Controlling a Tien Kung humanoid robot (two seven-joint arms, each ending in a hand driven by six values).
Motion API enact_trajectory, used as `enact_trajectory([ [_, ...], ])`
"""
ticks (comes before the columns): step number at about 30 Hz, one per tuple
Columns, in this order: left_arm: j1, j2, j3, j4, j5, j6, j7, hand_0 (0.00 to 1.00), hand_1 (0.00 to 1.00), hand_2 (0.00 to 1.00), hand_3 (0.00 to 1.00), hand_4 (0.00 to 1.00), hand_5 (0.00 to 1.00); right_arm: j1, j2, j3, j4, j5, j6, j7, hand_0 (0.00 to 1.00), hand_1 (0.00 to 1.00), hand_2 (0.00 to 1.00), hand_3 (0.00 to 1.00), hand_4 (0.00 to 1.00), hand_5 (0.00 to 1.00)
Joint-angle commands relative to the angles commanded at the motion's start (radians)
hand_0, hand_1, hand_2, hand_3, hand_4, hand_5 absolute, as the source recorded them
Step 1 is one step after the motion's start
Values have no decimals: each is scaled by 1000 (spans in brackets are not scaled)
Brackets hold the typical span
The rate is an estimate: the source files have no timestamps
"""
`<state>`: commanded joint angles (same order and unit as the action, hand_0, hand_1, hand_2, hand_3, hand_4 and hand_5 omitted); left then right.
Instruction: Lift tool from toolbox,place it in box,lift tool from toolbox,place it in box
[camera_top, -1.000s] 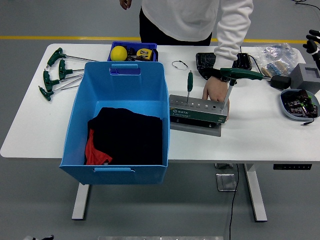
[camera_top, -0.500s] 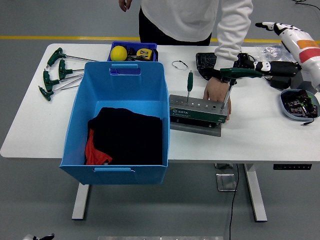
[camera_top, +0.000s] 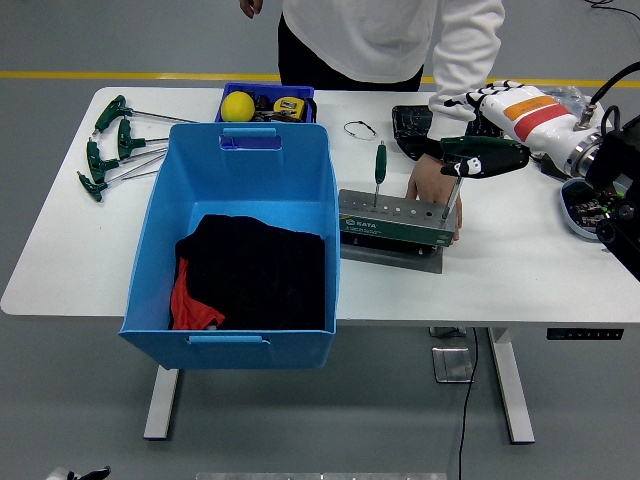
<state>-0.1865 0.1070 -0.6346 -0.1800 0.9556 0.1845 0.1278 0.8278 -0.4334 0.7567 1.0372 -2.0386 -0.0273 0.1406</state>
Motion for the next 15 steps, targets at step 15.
enact_trajectory([
  [15,10,2,-15,0,37,-9,12,713,687,720,647,675,675,78,78,-93,-181,30,23,-36,645,545,545,672,998,697],
])
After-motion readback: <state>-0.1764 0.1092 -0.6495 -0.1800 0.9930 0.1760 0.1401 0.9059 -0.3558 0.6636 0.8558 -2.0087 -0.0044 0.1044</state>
